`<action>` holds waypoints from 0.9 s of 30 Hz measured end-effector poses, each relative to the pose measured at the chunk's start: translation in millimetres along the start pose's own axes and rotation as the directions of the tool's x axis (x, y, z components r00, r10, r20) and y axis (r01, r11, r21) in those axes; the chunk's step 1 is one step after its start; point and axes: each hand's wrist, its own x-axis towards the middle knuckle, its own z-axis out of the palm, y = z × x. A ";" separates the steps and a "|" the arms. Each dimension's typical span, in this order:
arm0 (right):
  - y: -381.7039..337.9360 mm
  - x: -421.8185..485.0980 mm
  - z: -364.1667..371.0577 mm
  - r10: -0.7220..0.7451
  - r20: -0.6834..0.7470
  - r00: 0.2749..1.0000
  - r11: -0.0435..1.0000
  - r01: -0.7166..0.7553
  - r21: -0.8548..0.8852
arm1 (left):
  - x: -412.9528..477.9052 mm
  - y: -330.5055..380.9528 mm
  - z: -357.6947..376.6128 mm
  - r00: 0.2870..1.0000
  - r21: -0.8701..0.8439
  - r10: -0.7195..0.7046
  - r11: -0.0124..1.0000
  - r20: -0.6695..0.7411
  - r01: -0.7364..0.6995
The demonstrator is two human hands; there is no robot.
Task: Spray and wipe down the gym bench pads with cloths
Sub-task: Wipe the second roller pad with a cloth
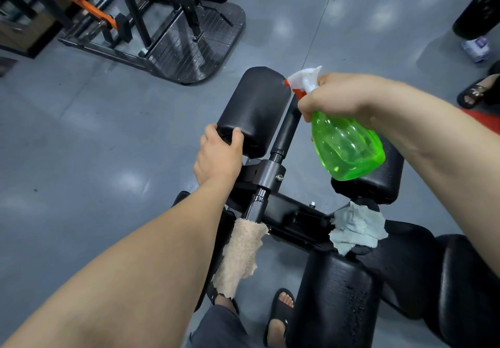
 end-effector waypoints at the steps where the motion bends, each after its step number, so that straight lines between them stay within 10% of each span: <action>1: -1.4 1.3 -0.6 -0.003 -0.026 1.000 1.000 0.002 -0.017 | 0.1 0.1 0.0 1.000 -0.001 -0.004 1.000 -0.003 0.004; 27: -7.0 18.7 8.1 -0.048 0.091 0.995 0.998 0.044 0.048 | -2.7 3.1 -1.0 1.000 0.013 0.005 1.000 0.004 -0.005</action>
